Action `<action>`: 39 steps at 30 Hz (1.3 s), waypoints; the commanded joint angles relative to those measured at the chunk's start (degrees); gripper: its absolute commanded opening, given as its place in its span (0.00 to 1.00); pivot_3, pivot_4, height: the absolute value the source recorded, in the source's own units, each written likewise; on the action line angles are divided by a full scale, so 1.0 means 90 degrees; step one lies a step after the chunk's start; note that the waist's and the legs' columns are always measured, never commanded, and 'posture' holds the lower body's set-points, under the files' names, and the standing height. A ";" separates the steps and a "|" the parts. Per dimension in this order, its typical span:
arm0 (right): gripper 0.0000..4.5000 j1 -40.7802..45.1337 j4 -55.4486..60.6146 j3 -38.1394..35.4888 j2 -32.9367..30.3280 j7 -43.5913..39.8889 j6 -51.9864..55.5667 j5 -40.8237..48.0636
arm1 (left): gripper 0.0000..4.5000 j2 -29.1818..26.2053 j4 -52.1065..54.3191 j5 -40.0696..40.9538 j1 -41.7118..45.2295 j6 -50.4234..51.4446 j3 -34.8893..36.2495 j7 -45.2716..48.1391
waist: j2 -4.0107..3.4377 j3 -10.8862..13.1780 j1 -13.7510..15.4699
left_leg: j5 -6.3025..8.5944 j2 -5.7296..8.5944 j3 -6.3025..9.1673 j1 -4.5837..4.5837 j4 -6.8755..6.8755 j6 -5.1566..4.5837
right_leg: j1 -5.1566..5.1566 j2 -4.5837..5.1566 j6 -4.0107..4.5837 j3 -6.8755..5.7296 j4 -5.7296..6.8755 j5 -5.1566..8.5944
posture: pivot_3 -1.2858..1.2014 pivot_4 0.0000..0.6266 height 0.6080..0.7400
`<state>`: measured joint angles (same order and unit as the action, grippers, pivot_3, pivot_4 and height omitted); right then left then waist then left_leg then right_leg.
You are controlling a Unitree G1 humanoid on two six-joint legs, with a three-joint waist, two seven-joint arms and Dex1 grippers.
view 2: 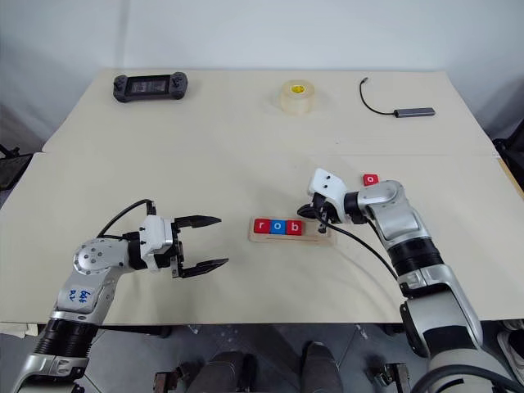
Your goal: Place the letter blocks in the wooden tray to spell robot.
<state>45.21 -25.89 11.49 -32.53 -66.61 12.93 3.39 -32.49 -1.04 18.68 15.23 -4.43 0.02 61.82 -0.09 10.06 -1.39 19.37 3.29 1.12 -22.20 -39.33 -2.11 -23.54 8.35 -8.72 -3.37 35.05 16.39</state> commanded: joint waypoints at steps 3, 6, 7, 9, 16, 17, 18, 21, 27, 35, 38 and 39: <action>0.27 -0.1041 0.1790 -0.1298 -0.0680 0.0205 0.0365 0.0843 | 1.00 -0.0040 0.0027 0.0135 0.0031 -0.0048 0.0071 0.0111 | 0.0000 0.0000 0.0061 | 0.0000 0.0000 0.0000 0.0000 0.0001 0.0000 | 0.0002 0.0002 0.0000 -0.0002 -0.0002 0.0000 | 0.52 0.24 1.00; 0.50 -0.1837 0.2521 -0.1973 -0.0862 0.0344 0.0376 0.1320 | 1.00 -0.0041 -0.0028 0.0135 0.0072 -0.0049 0.0075 0.0149 | 0.0000 0.0000 0.0139 | 0.0000 -0.0001 -0.0003 0.0001 0.0000 0.0000 | 0.0003 0.0001 0.0000 -0.0005 -0.0002 0.0000 | 0.52 0.24 1.00; 0.57 -0.2288 0.2787 -0.2372 -0.0852 0.0469 0.0250 0.1490 | 1.00 -0.0029 -0.0060 0.0151 0.0104 -0.0041 0.0077 0.0168 | 0.0000 0.0000 0.0149 | 0.0000 -0.0001 -0.0004 0.0001 0.0000 0.0000 | 0.0004 0.0001 0.0000 -0.0004 -0.0004 0.0000 | 0.52 0.24 1.00; 0.72 -0.3417 0.3333 -0.3318 -0.0752 0.0699 -0.0071 0.1811 | 1.00 0.0031 -0.0189 0.0192 0.0220 -0.0038 0.0058 0.0217 | 0.0000 0.0000 0.0219 | 0.0000 -0.0002 -0.0003 0.0001 0.0000 0.0000 | 0.0007 0.0001 0.0000 -0.0005 -0.0004 0.0000 | 0.52 0.24 1.00; 1.00 -0.6015 0.4345 -0.5261 0.0400 0.2256 -0.1090 0.2043 | 1.00 0.0161 -0.0620 0.0166 0.0598 -0.0066 -0.0036 0.0418 | -0.0002 -0.0001 0.0316 | -0.0002 0.0007 -0.0016 0.0011 0.0001 -0.0007 | 0.0016 0.0004 -0.0003 0.0002 -0.0003 -0.0002 | 0.52 0.24 1.00; 1.00 -0.6255 0.4454 -0.5424 0.0569 0.2442 -0.1175 0.2083 | 1.00 0.0172 -0.0685 0.0158 0.0668 -0.0077 -0.0034 0.0429 | -0.0003 -0.0002 0.0298 | -0.0003 0.0006 -0.0017 0.0013 0.0002 -0.0006 | 0.0016 0.0004 -0.0003 0.0005 -0.0001 -0.0002 | 0.52 0.24 1.00; 1.00 -0.6483 0.4518 -0.5514 0.0695 0.2541 -0.1257 0.2091 | 1.00 0.0186 -0.0744 0.0153 0.0734 -0.0083 -0.0030 0.0433 | -0.0005 -0.0003 0.0290 | -0.0003 0.0002 -0.0020 0.0019 0.0002 -0.0005 | 0.0017 -0.0001 -0.0003 0.0007 0.0002 -0.0002 | 0.52 0.24 1.00; 1.00 -0.7003 0.4644 -0.5493 0.0985 0.2738 -0.1513 0.2041 | 1.00 0.0208 -0.0863 0.0153 0.0831 -0.0096 -0.0014 0.0465 | -0.0006 -0.0004 0.0269 | -0.0005 0.0000 -0.0028 0.0031 0.0010 -0.0004 | 0.0018 -0.0005 -0.0003 0.0022 0.0008 -0.0002 | 0.52 0.24 1.00; 1.00 -0.6437 0.4526 -0.5238 0.0789 0.3222 -0.1382 0.2141 | 1.00 0.0267 -0.0937 0.0123 0.0878 -0.0130 -0.0019 0.0459 | -0.0006 -0.0004 0.0144 | -0.0003 -0.0004 -0.0053 0.0097 0.0026 -0.0007 | 0.0067 -0.0006 -0.0003 0.0054 0.0005 -0.0001 | 0.52 0.24 1.00; 1.00 -0.4347 0.4154 -0.4175 -0.0885 0.3881 0.2189 0.2365 | 1.00 0.0314 -0.0752 0.0103 0.0734 -0.0100 -0.0016 0.0301 | -0.0007 -0.0004 0.0154 | -0.0003 -0.0008 -0.0037 0.0111 0.0026 -0.0007 | 0.0082 0.0002 0.0004 0.0051 -0.0011 0.0002 | 0.52 0.24 1.00; 1.00 -0.3114 0.3462 -0.3537 -0.1098 0.4364 0.3553 0.2203 | 1.00 0.0362 -0.0704 0.0083 0.0677 -0.0107 -0.0041 0.0228 | -0.0006 -0.0004 0.0152 | -0.0002 -0.0010 -0.0026 0.0102 0.0027 -0.0004 | 0.0083 0.0008 0.0011 0.0042 -0.0014 0.0006 | 0.52 0.24 1.00; 1.00 -0.2765 0.3191 -0.3258 -0.1145 0.4420 0.3784 0.2056 | 1.00 0.0377 -0.0681 0.0075 0.0658 -0.0109 -0.0056 0.0211 | -0.0006 -0.0004 0.0149 | -0.0002 -0.0010 -0.0022 0.0102 0.0026 -0.0004 | 0.0085 0.0008 0.0011 0.0041 -0.0016 0.0006 | 0.52 0.24 1.00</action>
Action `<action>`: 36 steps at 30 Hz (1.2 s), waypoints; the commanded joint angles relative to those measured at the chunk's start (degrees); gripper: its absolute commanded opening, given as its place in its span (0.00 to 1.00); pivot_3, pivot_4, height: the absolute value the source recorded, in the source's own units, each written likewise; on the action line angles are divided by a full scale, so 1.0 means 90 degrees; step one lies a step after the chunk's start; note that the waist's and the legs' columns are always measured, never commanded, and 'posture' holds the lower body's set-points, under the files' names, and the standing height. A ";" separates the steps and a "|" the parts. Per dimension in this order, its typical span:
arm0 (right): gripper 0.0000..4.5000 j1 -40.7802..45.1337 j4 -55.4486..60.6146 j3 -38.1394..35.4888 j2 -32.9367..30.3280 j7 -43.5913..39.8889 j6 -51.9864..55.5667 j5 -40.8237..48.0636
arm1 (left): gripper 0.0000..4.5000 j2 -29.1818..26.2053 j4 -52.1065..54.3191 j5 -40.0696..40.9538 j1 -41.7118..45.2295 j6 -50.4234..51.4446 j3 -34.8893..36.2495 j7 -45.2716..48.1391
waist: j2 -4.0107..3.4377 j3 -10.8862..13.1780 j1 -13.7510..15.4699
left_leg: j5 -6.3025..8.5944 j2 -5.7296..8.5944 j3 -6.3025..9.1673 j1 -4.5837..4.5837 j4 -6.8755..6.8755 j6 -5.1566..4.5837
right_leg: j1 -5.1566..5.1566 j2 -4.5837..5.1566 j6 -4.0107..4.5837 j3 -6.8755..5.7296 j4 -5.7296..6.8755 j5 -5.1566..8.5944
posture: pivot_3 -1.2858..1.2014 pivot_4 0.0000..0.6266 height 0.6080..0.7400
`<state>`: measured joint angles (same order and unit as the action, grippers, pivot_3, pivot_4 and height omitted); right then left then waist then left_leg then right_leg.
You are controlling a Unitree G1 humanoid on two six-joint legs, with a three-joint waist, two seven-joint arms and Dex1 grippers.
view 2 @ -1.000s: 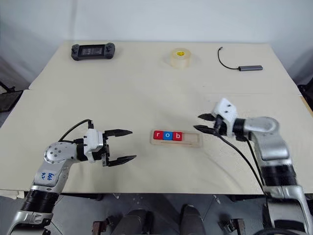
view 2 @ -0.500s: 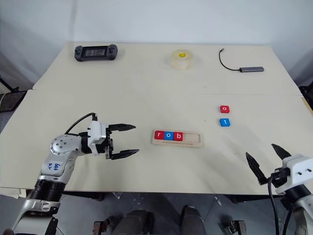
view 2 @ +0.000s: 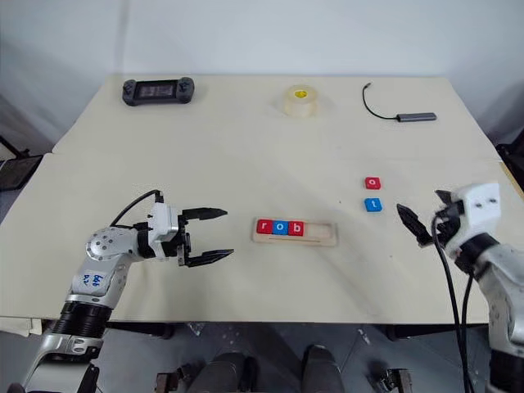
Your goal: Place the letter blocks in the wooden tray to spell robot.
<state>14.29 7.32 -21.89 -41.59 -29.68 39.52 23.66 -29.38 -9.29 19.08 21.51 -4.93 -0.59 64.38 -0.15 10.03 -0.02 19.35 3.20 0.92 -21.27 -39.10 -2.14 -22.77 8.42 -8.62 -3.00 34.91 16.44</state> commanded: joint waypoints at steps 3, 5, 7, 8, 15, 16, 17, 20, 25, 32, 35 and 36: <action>1.00 0.1468 -0.1166 0.0852 -0.0074 0.0500 0.1161 -0.0436 | 1.00 0.0056 0.0278 0.0016 -0.0063 -0.0054 -0.0022 -0.0110 | -0.0001 0.0000 0.0010 | 0.0000 0.0003 0.0001 -0.0004 0.0001 0.0000 | -0.0002 0.0000 0.0001 -0.0006 -0.0006 0.0000 | 0.52 0.24 1.00; 1.00 0.1999 -0.1578 0.1080 0.0020 0.0562 0.1335 -0.0520 | 1.00 0.0082 0.0295 0.0012 -0.0064 -0.0067 -0.0020 -0.0155 | -0.0001 0.0000 0.0013 | 0.0000 0.0004 0.0007 -0.0014 0.0002 0.0000 | -0.0005 -0.0001 0.0001 -0.0015 0.0005 0.0000 | 0.52 0.24 1.00; 1.00 0.2311 -0.1807 0.1259 0.0064 0.0539 0.1456 -0.0565 | 1.00 0.0096 0.0317 0.0007 -0.0072 -0.0070 -0.0019 -0.0190 | -0.0001 0.0000 0.0007 | 0.0001 0.0008 0.0006 -0.0018 0.0002 -0.0003 | -0.0006 0.0000 0.0000 -0.0021 0.0001 0.0000 | 0.52 0.24 1.00; 1.00 0.2387 -0.1859 0.1301 0.0076 0.0517 0.1454 -0.0579 | 1.00 0.0099 0.0330 0.0005 -0.0078 -0.0064 -0.0021 -0.0203 | -0.0001 0.0000 0.0007 | 0.0002 0.0009 0.0008 -0.0021 0.0002 -0.0005 | -0.0006 -0.0001 -0.0001 -0.0025 -0.0002 0.0000 | 0.52 0.24 1.00; 1.00 0.2944 -0.2302 0.1558 0.0231 0.0634 0.1375 -0.0812 | 1.00 0.0082 0.0553 0.0041 -0.0240 0.0062 -0.0008 -0.0298 | -0.0001 0.0000 -0.0009 | 0.0004 0.0009 0.0010 -0.0026 0.0003 -0.0006 | -0.0006 -0.0001 -0.0002 -0.0038 -0.0007 -0.0001 | 0.52 0.24 1.00; 1.00 0.3035 -0.2393 0.1598 0.0270 0.0674 0.1337 -0.0868 | 1.00 0.0078 0.0563 0.0041 -0.0249 0.0070 -0.0005 -0.0300 | -0.0001 0.0000 -0.0011 | 0.0004 0.0009 0.0009 -0.0026 0.0003 -0.0007 | -0.0007 -0.0001 -0.0002 -0.0037 -0.0006 -0.0001 | 0.52 0.24 1.00; 1.00 0.3178 -0.2579 0.1618 0.0332 0.0796 0.1324 -0.0954 | 1.00 0.0075 0.0569 0.0040 -0.0250 0.0074 -0.0010 -0.0292 | -0.0001 0.0000 -0.0013 | 0.0004 0.0009 0.0009 -0.0026 0.0003 -0.0006 | -0.0007 -0.0001 -0.0002 -0.0037 -0.0007 -0.0001 | 0.52 0.24 1.00; 1.00 0.3585 -0.3212 0.1688 0.0519 0.1012 0.1077 -0.1208 | 1.00 0.0087 0.0562 0.0028 -0.0223 0.0077 -0.0031 -0.0279 | -0.0001 0.0000 -0.0023 | 0.0003 0.0008 0.0008 -0.0026 0.0003 -0.0006 | -0.0008 -0.0003 -0.0002 -0.0037 -0.0005 -0.0001 | 0.52 0.24 1.00; 1.00 0.4314 -0.4794 0.1684 0.0892 0.1307 0.0475 -0.1534 | 1.00 0.0107 0.0539 0.0014 -0.0144 0.0079 -0.0053 -0.0261 | -0.0001 0.0000 -0.0041 | 0.0003 0.0009 0.0007 -0.0026 0.0004 -0.0006 | -0.0009 -0.0003 -0.0002 -0.0037 -0.0004 -0.0001 | 0.52 0.24 1.00; 0.86 0.4863 -0.5957 0.1536 0.1197 0.1560 0.0229 -0.1605 | 1.00 0.0059 0.0587 0.0000 -0.0183 0.0059 0.0008 -0.0296 | -0.0003 0.0001 -0.0042 | 0.0003 0.0009 0.0010 -0.0027 0.0005 -0.0006 | -0.0009 -0.0004 -0.0002 -0.0039 -0.0005 -0.0001 | 0.52 0.24 1.00; 0.63 0.4808 -0.5839 0.1523 0.1287 0.1621 0.0414 -0.1587 | 1.00 0.0053 0.0616 -0.0003 -0.0227 0.0048 0.0027 -0.0326 | -0.0003 0.0001 -0.0051 | 0.0003 0.0008 0.0012 -0.0027 0.0005 -0.0005 | -0.0009 -0.0005 -0.0002 -0.0040 -0.0004 -0.0001 | 0.52 0.24 1.00; 0.56 0.4785 -0.5777 0.1487 0.1316 0.1623 0.0443 -0.1551 | 1.00 0.0056 0.0619 -0.0002 -0.0233 0.0044 0.0026 -0.0330 | -0.0003 0.0001 -0.0052 | 0.0003 0.0008 0.0011 -0.0026 0.0005 -0.0005 | -0.0009 -0.0005 -0.0002 -0.0040 -0.0004 -0.0001 | 0.52 0.24 1.00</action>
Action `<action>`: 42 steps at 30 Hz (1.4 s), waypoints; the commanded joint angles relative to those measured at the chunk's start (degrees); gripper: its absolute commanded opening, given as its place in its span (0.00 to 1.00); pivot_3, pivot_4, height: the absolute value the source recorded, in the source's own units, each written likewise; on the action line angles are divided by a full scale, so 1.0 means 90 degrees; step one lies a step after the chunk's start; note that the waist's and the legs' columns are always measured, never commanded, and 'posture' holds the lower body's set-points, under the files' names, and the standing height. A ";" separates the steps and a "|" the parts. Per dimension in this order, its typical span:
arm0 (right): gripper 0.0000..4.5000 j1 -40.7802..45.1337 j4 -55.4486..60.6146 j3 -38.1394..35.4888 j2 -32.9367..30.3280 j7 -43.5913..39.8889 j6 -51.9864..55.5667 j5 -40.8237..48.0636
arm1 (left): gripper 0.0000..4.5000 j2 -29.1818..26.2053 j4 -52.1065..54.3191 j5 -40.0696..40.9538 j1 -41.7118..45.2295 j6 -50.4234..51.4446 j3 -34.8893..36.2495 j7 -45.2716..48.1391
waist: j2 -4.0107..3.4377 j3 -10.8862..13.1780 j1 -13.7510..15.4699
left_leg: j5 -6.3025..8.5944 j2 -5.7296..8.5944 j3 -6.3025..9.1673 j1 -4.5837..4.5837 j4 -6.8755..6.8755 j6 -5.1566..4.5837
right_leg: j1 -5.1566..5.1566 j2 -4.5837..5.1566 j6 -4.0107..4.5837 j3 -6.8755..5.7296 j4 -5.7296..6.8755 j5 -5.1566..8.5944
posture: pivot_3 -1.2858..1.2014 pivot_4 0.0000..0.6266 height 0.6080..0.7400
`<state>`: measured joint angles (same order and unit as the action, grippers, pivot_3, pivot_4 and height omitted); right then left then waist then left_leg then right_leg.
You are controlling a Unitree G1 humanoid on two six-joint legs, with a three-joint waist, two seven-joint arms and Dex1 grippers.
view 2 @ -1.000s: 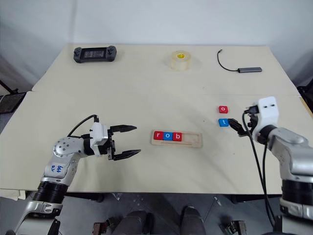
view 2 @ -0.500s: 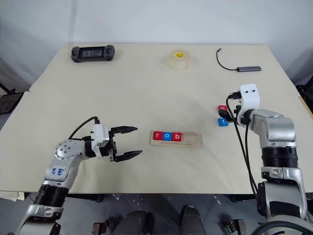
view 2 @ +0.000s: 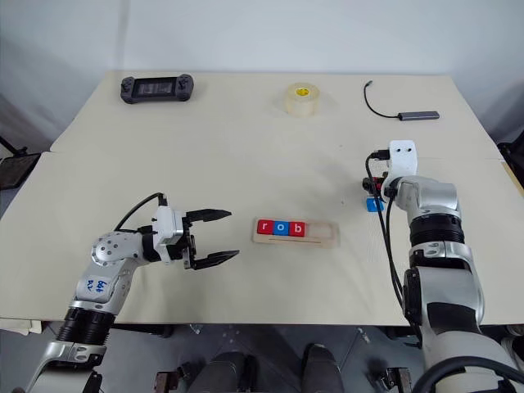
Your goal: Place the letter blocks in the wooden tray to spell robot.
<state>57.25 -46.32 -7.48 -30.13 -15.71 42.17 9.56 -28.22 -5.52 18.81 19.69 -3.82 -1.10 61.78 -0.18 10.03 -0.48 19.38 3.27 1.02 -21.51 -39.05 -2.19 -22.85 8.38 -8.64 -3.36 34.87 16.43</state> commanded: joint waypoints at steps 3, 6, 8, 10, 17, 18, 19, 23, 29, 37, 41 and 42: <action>0.34 -0.0029 0.0412 -0.0234 0.0076 0.0114 0.0236 0.0078 | 1.00 -0.0056 0.0216 0.0027 -0.0041 -0.0079 0.0065 -0.0056 | 0.0000 0.0000 0.0006 | 0.0000 0.0000 0.0000 0.0000 -0.0001 0.0000 | 0.0000 0.0001 0.0000 0.0001 0.0001 0.0000 | 0.52 0.24 1.00; 0.34 -0.0064 0.0928 -0.0506 0.0085 0.0193 0.0562 0.0265 | 1.00 -0.0030 0.0203 0.0035 0.0001 -0.0059 0.0024 -0.0042 | -0.0001 0.0001 0.0008 | 0.0000 0.0001 0.0000 0.0000 0.0000 0.0000 | 0.0000 0.0001 0.0000 0.0001 0.0000 0.0000 | 0.52 0.24 1.00; 0.34 -0.0208 0.1699 -0.0684 0.0034 0.0151 0.1061 0.0485 | 1.00 -0.0018 0.0128 0.0032 0.0058 -0.0055 -0.0011 0.0002 | -0.0002 0.0001 0.0008 | 0.0000 0.0001 0.0000 -0.0001 0.0002 0.0000 | -0.0002 0.0001 0.0000 0.0001 0.0000 0.0000 | 0.52 0.24 1.00; 0.34 -0.0447 0.2496 -0.0790 -0.0003 0.0183 0.1531 0.0610 | 1.00 -0.0001 0.0081 0.0049 0.0099 -0.0030 -0.0041 0.0053 | -0.0002 0.0001 0.0010 | 0.0000 0.0000 0.0000 -0.0004 0.0003 0.0000 | -0.0009 0.0001 0.0000 0.0002 0.0002 0.0000 | 0.52 0.24 1.00; 0.34 -0.2198 0.6464 -0.1185 0.0211 0.0426 0.3893 0.1150 | 1.00 0.0052 -0.0233 0.0077 0.0378 -0.0044 -0.0168 0.0358 | -0.0002 0.0001 0.0070 | 0.0000 0.0002 0.0009 -0.0020 0.0002 0.0000 | -0.0021 0.0003 0.0000 -0.0002 0.0006 0.0000 | 0.52 0.24 1.00; 0.34 -0.2519 0.6976 -0.1279 0.0300 0.0476 0.4169 0.1192 | 1.00 0.0064 -0.0299 0.0095 0.0424 -0.0058 -0.0172 0.0407 | -0.0002 0.0001 0.0069 | 0.0001 0.0003 0.0004 -0.0022 0.0001 0.0000 | -0.0025 0.0003 0.0000 0.0001 0.0007 0.0000 | 0.52 0.24 1.00; 0.34 -0.2793 0.7429 -0.1397 0.0429 0.0537 0.4429 0.1220 | 1.00 0.0070 -0.0357 0.0099 0.0466 -0.0075 -0.0178 0.0451 | -0.0002 0.0001 0.0067 | 0.0001 0.0005 0.0003 -0.0026 0.0001 0.0000 | -0.0032 0.0005 0.0000 0.0003 0.0009 0.0000 | 0.52 0.24 1.00; 0.34 -0.3728 0.8965 -0.1536 0.1046 0.0813 0.5086 0.1141 | 1.00 0.0062 -0.0522 0.0104 0.0572 -0.0114 -0.0184 0.0619 | -0.0003 0.0000 0.0050 | 0.0000 0.0005 0.0000 -0.0061 -0.0008 0.0001 | -0.0076 0.0003 0.0000 0.0009 0.0025 0.0000 | 0.52 0.24 1.00; 0.34 -0.4557 0.9693 -0.1249 0.1780 0.1199 0.5148 0.0868 | 1.00 0.0083 -0.0602 0.0082 0.0657 -0.0124 -0.0197 0.0744 | -0.0005 -0.0001 0.0039 | -0.0002 0.0007 -0.0008 -0.0066 -0.0007 0.0001 | -0.0090 -0.0004 0.0000 0.0023 0.0035 0.0000 | 0.52 0.24 1.00; 0.84 -0.4359 0.9461 -0.1172 0.1493 0.0852 0.4892 0.0926 | 1.00 0.0062 -0.0548 0.0066 0.0599 -0.0157 -0.0143 0.0691 | -0.0003 -0.0002 0.0037 | -0.0004 0.0012 -0.0006 -0.0063 -0.0008 -0.0002 | -0.0090 -0.0004 0.0000 0.0029 0.0043 0.0000 | 0.52 0.24 1.00; 0.84 -0.4387 0.9122 -0.1017 0.0008 -0.0502 0.4177 0.1435 | 1.00 0.0037 -0.0487 0.0068 0.0534 -0.0164 -0.0095 0.0611 | -0.0003 -0.0002 0.0054 | -0.0005 0.0019 -0.0003 -0.0065 -0.0008 -0.0007 | -0.0088 -0.0001 0.0000 0.0030 0.0040 0.0000 | 0.52 0.24 1.00; 0.84 -0.4498 0.8903 -0.0829 -0.0679 -0.1237 0.3484 0.1467 | 1.00 0.0028 -0.0466 0.0071 0.0507 -0.0171 -0.0081 0.0598 | -0.0003 -0.0002 0.0052 | -0.0004 0.0019 -0.0003 -0.0066 -0.0007 -0.0008 | -0.0088 -0.0001 0.0000 0.0030 0.0037 0.0000 | 0.52 0.24 1.00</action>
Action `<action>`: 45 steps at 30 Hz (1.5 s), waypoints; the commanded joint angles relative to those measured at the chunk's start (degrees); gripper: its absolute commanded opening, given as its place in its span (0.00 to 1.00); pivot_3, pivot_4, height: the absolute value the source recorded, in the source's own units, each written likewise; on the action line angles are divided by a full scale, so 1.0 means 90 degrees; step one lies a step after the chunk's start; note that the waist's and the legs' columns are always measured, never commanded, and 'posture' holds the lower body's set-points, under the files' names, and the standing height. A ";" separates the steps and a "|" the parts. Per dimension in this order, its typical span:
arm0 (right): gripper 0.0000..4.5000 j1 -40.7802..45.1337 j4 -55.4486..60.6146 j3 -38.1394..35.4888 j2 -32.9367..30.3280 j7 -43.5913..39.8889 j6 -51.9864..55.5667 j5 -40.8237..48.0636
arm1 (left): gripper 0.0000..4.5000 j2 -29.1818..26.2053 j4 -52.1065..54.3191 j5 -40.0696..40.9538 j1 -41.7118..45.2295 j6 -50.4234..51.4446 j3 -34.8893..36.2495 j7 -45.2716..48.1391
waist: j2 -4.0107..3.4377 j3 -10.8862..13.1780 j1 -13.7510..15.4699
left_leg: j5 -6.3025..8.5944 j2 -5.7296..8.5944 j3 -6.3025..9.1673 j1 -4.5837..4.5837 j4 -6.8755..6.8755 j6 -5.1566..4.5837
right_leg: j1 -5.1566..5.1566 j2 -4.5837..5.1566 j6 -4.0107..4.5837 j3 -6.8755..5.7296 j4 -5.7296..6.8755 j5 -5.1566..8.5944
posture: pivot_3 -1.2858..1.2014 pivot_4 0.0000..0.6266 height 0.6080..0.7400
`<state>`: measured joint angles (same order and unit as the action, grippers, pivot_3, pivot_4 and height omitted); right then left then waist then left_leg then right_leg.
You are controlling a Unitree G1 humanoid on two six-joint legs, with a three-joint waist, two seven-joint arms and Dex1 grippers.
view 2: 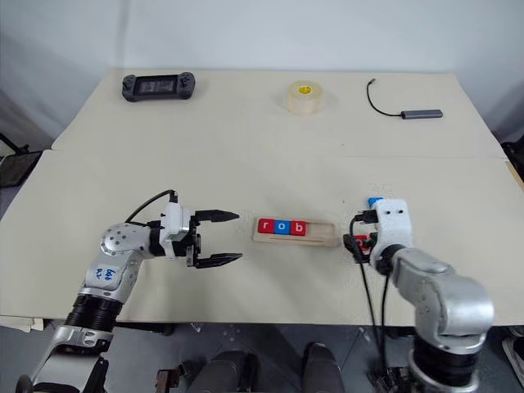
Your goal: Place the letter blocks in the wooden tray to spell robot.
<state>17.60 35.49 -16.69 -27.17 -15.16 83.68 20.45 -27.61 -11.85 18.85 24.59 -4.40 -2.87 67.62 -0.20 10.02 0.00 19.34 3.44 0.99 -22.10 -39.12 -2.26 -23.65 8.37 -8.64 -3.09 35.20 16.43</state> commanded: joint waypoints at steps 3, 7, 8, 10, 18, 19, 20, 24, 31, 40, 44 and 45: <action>0.84 -0.0369 -0.0774 0.0663 -0.2287 -0.2917 -0.2886 0.0239 | 1.00 -0.0047 0.0229 0.0068 -0.0054 -0.0134 0.0133 -0.0076 | 0.0002 0.0001 -0.0007 | 0.0001 -0.0005 -0.0005 0.0000 0.0005 -0.0003 | 0.0008 -0.0006 -0.0003 -0.0005 -0.0022 -0.0002 | 0.52 0.24 1.00; 0.84 -0.0471 -0.1944 0.1197 -0.3160 -0.4891 -0.5223 0.0049 | 1.00 -0.0042 0.0257 0.0077 -0.0052 -0.0147 0.0146 -0.0115 | 0.0010 0.0005 -0.0019 | 0.0001 -0.0014 -0.0010 0.0002 0.0003 -0.0003 | 0.0016 -0.0011 -0.0007 -0.0007 -0.0027 -0.0003 | 0.52 0.24 1.00; 0.84 -0.0321 -0.2373 0.1419 -0.3289 -0.5217 -0.5677 -0.0105 | 1.00 -0.0043 0.0256 0.0080 -0.0044 -0.0152 0.0150 -0.0122 | 0.0011 0.0006 -0.0022 | 0.0001 -0.0016 -0.0012 0.0002 0.0001 -0.0003 | 0.0016 -0.0010 -0.0008 -0.0007 -0.0027 -0.0004 | 0.52 0.24 1.00; 0.84 0.0048 -0.3232 0.1859 -0.3445 -0.5869 -0.6528 -0.0406 | 1.00 -0.0047 0.0303 0.0084 -0.0058 -0.0149 0.0153 -0.0148 | 0.0012 0.0007 -0.0021 | 0.0000 -0.0015 -0.0016 0.0002 -0.0005 -0.0004 | 0.0017 -0.0008 -0.0012 -0.0006 -0.0026 -0.0006 | 0.52 0.24 1.00; 0.84 0.1298 -0.5342 0.2855 -0.3208 -0.6894 -0.7773 -0.1186 | 1.00 -0.0116 0.0558 0.0107 -0.0222 -0.0082 0.0203 -0.0211 | 0.0012 0.0007 0.0000 | -0.0002 -0.0015 -0.0003 -0.0001 -0.0011 -0.0001 | 0.0019 0.0002 -0.0014 -0.0019 -0.0035 -0.0007 | 0.52 0.24 1.00; 0.84 0.1355 -0.5449 0.2964 -0.3217 -0.7022 -0.7735 -0.1258 | 1.00 -0.0133 0.0576 0.0109 -0.0238 -0.0077 0.0215 -0.0219 | 0.0012 0.0007 0.0005 | -0.0002 -0.0015 -0.0002 -0.0001 -0.0011 0.0000 | 0.0019 0.0003 -0.0014 -0.0022 -0.0036 -0.0007 | 0.52 0.24 1.00; 0.84 0.1380 -0.5564 0.3045 -0.3217 -0.7111 -0.7835 -0.1346 | 1.00 -0.0142 0.0585 0.0107 -0.0243 -0.0074 0.0223 -0.0231 | 0.0012 0.0007 0.0010 | -0.0002 -0.0014 0.0000 -0.0003 -0.0011 0.0000 | 0.0019 0.0005 -0.0014 -0.0024 -0.0036 -0.0007 | 0.52 0.24 1.00; 0.71 0.1477 -0.5859 0.3020 -0.3013 -0.7024 -0.8070 -0.1418 | 1.00 -0.0165 0.0600 0.0113 -0.0227 -0.0068 0.0249 -0.0266 | 0.0012 0.0007 0.0010 | -0.0003 -0.0013 0.0007 -0.0003 -0.0013 0.0002 | 0.0028 0.0007 -0.0014 -0.0036 -0.0041 -0.0007 | 0.52 0.24 1.00; 0.32 0.1497 -0.5771 0.2774 -0.2972 -0.6859 -0.7997 -0.1378 | 1.00 -0.0150 0.0590 0.0099 -0.0201 -0.0083 0.0269 -0.0254 | 0.0012 0.0007 0.0001 | -0.0004 -0.0014 0.0008 -0.0002 -0.0013 0.0005 | 0.0028 0.0007 -0.0014 -0.0039 -0.0040 -0.0007 | 0.52 0.24 1.00; 0.32 0.2284 -0.4752 0.2870 -0.2959 -0.7378 -0.7056 -0.1061 | 1.00 -0.0107 0.0525 0.0101 -0.0160 -0.0123 0.0243 -0.0213 | 0.0011 0.0007 -0.0011 | -0.0005 -0.0015 0.0007 -0.0004 -0.0013 0.0006 | 0.0024 0.0007 -0.0014 -0.0038 -0.0039 -0.0007 | 0.52 0.24 1.00; 0.32 0.2793 -0.4663 0.3251 -0.2465 -0.7127 -0.6634 -0.1296 | 1.00 -0.0068 0.0579 0.0109 -0.0172 -0.0102 0.0230 -0.0224 | 0.0012 0.0007 -0.0013 | -0.0005 -0.0020 0.0008 -0.0003 -0.0013 0.0012 | 0.0022 0.0004 -0.0013 -0.0039 -0.0037 -0.0007 | 0.52 0.24 1.00; 0.32 0.2866 -0.4702 0.3352 -0.2358 -0.7078 -0.6602 -0.1383 | 1.00 -0.0062 0.0594 0.0108 -0.0179 -0.0097 0.0227 -0.0228 | 0.0012 0.0007 -0.0012 | -0.0005 -0.0020 0.0008 -0.0003 -0.0013 0.0012 | 0.0022 0.0004 -0.0013 -0.0039 -0.0037 -0.0007 | 0.52 0.24 1.00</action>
<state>42.61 -7.64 12.74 -48.78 -79.44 23.49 8.85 -28.00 -8.45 18.88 22.73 -4.93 -1.17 65.71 -0.10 10.08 -0.11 19.30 3.29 1.06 -22.14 -39.24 -2.15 -23.45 8.42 -8.76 -3.44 34.88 16.37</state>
